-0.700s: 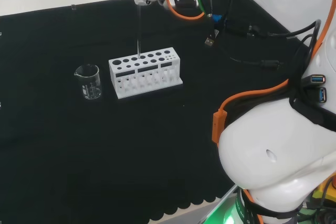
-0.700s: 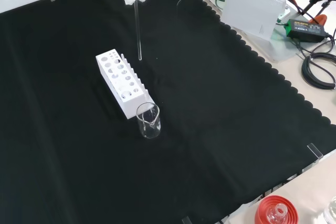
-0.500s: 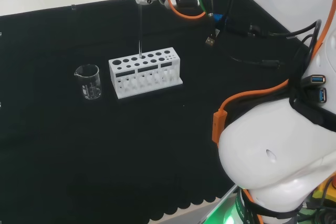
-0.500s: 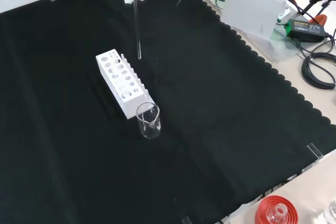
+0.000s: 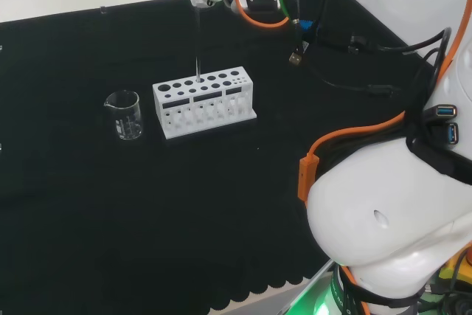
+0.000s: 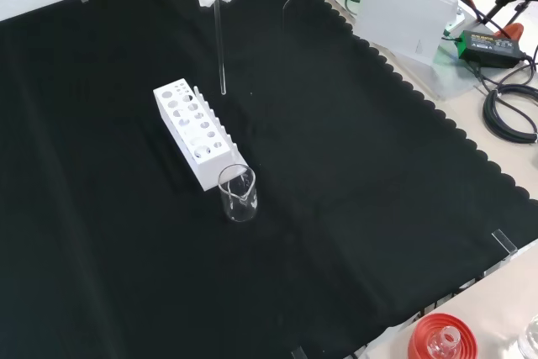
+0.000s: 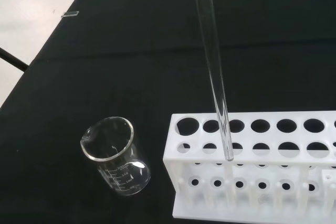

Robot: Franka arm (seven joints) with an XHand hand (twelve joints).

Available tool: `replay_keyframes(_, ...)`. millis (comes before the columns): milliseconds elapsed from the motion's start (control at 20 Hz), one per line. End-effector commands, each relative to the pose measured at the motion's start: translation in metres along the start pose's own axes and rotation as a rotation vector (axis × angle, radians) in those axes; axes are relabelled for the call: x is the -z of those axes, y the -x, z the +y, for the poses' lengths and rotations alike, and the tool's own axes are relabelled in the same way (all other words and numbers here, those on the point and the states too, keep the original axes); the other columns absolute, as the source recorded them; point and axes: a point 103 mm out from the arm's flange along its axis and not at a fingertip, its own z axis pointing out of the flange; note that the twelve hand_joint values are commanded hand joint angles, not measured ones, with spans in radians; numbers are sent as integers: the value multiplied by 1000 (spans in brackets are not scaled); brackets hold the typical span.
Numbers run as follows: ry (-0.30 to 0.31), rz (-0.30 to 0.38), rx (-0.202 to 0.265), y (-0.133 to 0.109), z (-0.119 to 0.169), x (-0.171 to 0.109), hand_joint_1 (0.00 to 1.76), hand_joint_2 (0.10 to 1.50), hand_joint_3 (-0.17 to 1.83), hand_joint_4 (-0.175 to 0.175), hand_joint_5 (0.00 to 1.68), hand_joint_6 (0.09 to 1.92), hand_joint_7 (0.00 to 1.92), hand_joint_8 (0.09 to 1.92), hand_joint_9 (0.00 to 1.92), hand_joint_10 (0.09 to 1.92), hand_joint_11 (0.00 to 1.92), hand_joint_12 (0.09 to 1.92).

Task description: Stir in the beaker to the left of the white test tube rack with the glass rod.

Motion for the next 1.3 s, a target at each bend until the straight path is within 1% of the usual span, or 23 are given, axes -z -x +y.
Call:
replay_keyframes(50, -3, 10, 4, -1, 0, 0, 1303, 1086, -78, -175, 1096, 541, 1193, 964, 1721, 627, 1600, 727)
replay_keyframes(250, 4, 13, 10, -3, -2, 2, 1303, 1086, -79, -175, 1097, 539, 1194, 963, 1723, 626, 1600, 729)
replay_keyframes(400, 1, 7, 17, -12, -4, 6, 1303, 1086, -80, -175, 1098, 537, 1194, 962, 1724, 626, 1601, 730)
replay_keyframes(650, -16, 2, 43, -25, 1, 4, 1304, 1087, -82, -175, 1099, 535, 1195, 960, 1725, 624, 1601, 732)
replay_keyframes(850, -12, 29, 63, -27, 1, 9, 1304, 1087, -83, -175, 1100, 533, 1196, 960, 1726, 624, 1601, 734)
replay_keyframes(1250, -1, 31, 131, -49, 11, 18, 1304, 1088, -84, -175, 1102, 530, 1195, 960, 1729, 623, 1602, 740)
replay_keyframes(1300, 16, 56, 125, -49, 11, 18, 1303, 1088, -85, -175, 1102, 529, 1195, 960, 1729, 622, 1602, 740)
